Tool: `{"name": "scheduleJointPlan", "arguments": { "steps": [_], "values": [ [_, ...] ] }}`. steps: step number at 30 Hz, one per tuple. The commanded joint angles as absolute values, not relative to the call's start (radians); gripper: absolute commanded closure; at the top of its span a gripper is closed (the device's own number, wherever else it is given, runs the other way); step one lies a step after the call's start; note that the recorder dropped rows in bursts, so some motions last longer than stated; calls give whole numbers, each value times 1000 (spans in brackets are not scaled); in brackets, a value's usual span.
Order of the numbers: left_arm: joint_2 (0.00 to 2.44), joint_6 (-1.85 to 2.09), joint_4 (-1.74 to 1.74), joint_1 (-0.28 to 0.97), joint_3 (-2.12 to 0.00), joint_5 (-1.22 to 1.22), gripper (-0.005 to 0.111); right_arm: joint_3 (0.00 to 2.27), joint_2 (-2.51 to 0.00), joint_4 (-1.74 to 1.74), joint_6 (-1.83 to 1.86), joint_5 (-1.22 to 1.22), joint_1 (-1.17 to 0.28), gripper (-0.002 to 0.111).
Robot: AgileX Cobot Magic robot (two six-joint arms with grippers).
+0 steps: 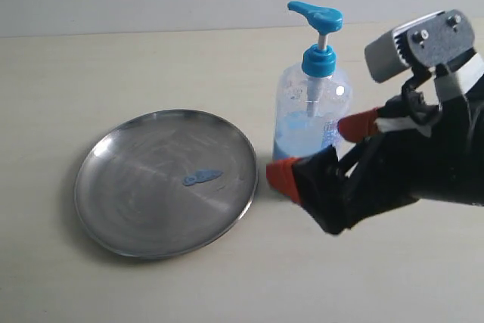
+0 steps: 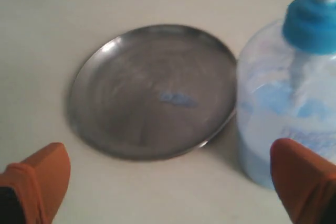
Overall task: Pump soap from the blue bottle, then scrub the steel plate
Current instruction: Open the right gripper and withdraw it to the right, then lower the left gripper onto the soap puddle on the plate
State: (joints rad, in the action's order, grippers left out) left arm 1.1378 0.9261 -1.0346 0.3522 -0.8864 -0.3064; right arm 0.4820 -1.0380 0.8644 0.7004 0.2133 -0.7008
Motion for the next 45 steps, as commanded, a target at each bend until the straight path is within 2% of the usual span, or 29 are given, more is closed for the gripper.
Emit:
{"name": "scheduleJointPlan", "arguments": {
  "steps": [1,3,9,13,17,23,27,45],
  "values": [
    [1130,927,-1042,350,-885,-308,107,488,-1030,783,657,370,-698,14],
    [1130,927,-1042,350,-885,-310,107,493,-1030,684,574,408,-698,17],
    [1130,933,-1042,350,-885,-310,107,578,-1036,102,96,644,-698,26],
    [1130,937,-1042,350,-885,-310,107,627,-1036,-148,-68,767,-698,43],
    [1130,937,-1042,350,-885,-308,107,623,-1036,-301,-84,816,-698,61],
    [1138,937,-1039,350,-885,-308,107,624,-1031,-374,-139,813,-698,92],
    [1165,937,-1039,350,-885,-310,107,617,-1004,-398,-150,797,-698,108],
    [1344,937,-1043,350,-885,-316,107,441,-610,-497,-280,569,-698,108]
  ]
}}
